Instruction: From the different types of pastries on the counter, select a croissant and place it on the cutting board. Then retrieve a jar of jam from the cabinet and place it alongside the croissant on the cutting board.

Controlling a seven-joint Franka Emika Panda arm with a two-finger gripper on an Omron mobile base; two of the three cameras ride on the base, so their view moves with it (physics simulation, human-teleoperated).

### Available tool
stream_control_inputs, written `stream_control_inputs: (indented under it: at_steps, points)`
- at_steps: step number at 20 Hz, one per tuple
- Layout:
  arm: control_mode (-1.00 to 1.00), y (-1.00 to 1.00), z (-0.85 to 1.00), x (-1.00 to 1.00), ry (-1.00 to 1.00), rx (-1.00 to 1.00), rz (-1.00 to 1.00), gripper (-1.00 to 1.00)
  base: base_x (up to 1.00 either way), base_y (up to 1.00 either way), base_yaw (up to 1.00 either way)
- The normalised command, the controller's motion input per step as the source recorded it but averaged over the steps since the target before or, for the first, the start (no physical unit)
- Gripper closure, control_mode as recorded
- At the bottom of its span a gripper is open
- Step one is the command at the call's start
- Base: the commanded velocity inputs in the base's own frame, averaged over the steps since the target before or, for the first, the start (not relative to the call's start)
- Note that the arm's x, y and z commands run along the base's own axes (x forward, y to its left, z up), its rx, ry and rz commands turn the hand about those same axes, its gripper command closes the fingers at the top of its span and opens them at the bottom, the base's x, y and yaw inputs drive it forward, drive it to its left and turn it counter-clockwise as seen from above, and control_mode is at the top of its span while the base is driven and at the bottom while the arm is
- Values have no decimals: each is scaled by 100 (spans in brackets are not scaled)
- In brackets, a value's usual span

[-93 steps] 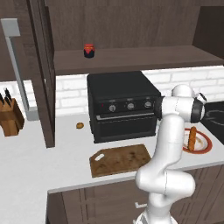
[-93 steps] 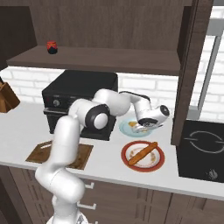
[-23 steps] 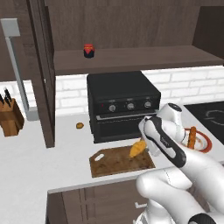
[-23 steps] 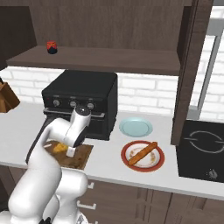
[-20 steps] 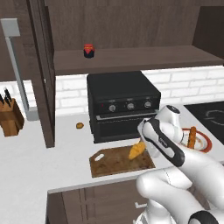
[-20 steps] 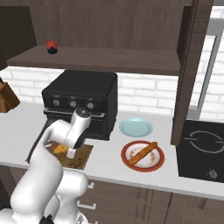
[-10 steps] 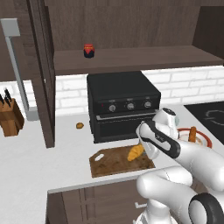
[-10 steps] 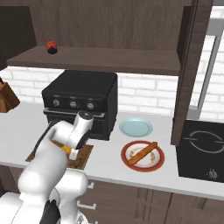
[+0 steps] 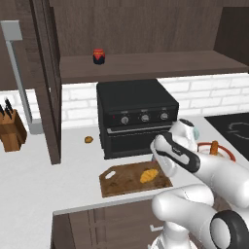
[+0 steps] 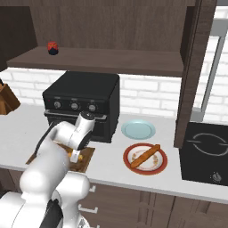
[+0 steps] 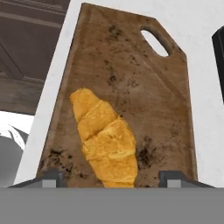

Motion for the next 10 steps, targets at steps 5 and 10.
stream_control_inputs:
  at_steps: [5,10]
  points:
    - [-100,0,1,-59,0,-1,10,-100,0,0,0]
    - [-100,1,73,-33,-1,0,7,-100,0,0,0]
